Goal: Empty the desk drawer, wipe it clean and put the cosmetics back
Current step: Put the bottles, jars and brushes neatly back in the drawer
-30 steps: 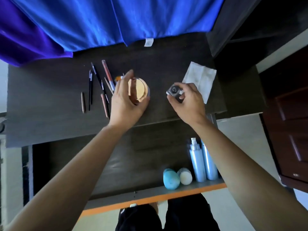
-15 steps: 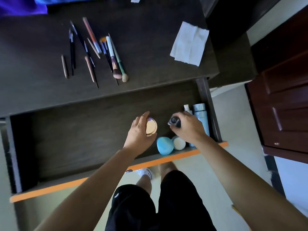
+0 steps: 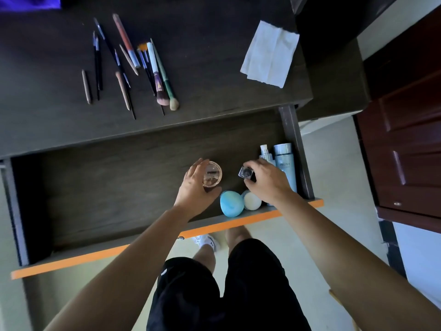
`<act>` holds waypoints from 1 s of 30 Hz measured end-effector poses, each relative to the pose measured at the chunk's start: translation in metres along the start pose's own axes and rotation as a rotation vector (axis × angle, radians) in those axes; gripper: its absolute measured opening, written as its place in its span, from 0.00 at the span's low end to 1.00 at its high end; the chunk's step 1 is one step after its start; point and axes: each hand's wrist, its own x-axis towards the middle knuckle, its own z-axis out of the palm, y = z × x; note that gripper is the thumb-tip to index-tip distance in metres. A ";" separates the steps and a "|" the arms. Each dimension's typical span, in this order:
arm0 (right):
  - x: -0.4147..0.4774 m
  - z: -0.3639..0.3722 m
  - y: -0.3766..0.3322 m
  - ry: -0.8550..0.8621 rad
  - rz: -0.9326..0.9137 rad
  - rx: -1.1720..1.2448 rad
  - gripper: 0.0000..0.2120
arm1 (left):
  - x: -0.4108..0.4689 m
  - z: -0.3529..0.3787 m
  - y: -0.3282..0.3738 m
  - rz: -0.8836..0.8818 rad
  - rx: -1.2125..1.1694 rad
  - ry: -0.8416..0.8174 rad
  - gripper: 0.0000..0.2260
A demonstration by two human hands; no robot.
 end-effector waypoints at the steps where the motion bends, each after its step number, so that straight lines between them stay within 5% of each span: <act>1: 0.000 0.001 0.001 -0.007 -0.005 0.007 0.17 | 0.000 0.001 0.000 -0.008 -0.021 -0.003 0.36; 19: -0.018 0.000 0.018 -0.078 0.056 0.055 0.20 | -0.007 0.024 0.022 0.001 -0.159 -0.124 0.30; 30: -0.012 -0.065 -0.033 0.228 0.009 0.188 0.19 | -0.017 -0.088 0.023 0.217 0.189 0.243 0.32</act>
